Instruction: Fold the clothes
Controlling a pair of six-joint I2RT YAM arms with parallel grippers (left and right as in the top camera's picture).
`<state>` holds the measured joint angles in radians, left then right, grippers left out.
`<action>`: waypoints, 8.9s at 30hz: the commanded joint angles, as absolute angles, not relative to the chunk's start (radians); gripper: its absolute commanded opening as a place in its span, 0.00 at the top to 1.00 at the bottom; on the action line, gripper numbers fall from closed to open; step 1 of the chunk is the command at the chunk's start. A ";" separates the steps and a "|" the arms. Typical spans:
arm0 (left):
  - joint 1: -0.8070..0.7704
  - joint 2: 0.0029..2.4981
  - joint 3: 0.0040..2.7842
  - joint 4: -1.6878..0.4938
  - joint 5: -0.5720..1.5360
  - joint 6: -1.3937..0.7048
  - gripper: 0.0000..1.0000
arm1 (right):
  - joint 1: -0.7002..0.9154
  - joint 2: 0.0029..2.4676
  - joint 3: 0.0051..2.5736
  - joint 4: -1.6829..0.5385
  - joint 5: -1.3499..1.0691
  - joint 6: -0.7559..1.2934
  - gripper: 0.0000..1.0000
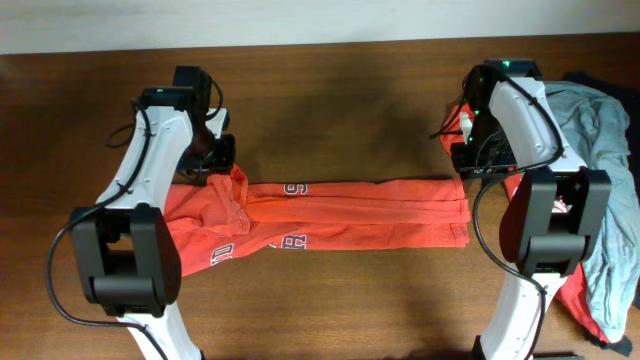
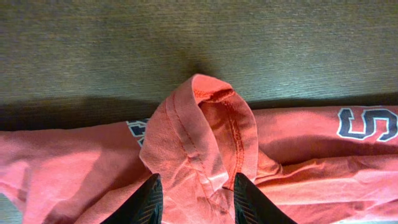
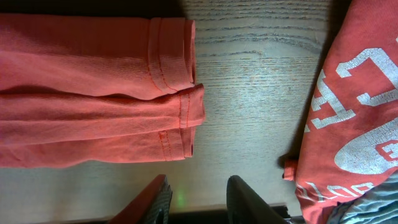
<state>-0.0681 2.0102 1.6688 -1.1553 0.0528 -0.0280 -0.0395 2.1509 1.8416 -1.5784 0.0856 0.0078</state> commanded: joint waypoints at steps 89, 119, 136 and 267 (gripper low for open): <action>0.009 1.825 1.605 -1.309 0.014 -0.038 0.65 | -0.202 2.120 1.372 -1.149 -0.401 -0.172 0.52; 0.009 1.825 1.605 -1.343 -0.026 -0.038 0.65 | -0.085 1.959 1.688 -1.362 -0.192 -0.070 0.96; 0.010 1.825 1.605 -1.348 -0.015 -0.038 0.65 | 0.474 2.017 1.687 -1.181 -0.119 0.141 0.96; 0.334 1.974 1.206 -0.977 0.358 0.150 0.98 | 0.294 1.841 1.766 -1.247 -0.002 0.012 0.38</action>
<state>0.2821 1.9472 1.1454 -0.9451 0.4561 0.1493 0.3004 1.8393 1.7744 -1.2419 -0.0040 0.0040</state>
